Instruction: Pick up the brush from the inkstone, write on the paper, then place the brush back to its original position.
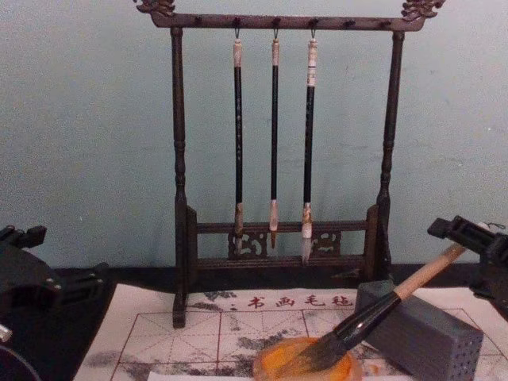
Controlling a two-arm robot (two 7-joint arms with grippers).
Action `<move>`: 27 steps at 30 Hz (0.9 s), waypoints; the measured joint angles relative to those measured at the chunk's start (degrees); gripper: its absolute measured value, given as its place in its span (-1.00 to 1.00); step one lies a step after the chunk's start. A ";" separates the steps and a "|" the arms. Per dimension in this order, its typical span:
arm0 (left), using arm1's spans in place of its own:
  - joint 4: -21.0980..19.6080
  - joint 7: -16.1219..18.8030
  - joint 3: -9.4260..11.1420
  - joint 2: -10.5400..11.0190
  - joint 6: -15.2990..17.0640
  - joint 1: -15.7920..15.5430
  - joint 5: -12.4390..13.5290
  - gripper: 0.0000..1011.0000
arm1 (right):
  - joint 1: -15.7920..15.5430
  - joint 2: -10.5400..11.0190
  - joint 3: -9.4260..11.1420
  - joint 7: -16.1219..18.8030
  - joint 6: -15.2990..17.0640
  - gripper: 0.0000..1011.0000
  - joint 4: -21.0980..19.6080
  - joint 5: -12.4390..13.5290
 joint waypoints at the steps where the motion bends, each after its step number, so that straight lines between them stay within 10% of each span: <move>1: 0.00 0.00 0.00 0.00 0.00 0.00 0.00 0.98 | 0.00 0.00 0.00 0.00 0.00 0.98 0.00 -0.01; 27: 0.00 0.00 0.00 0.00 0.00 0.00 0.00 0.98 | 0.00 0.00 -0.01 0.00 0.00 -0.38 -0.04 -0.08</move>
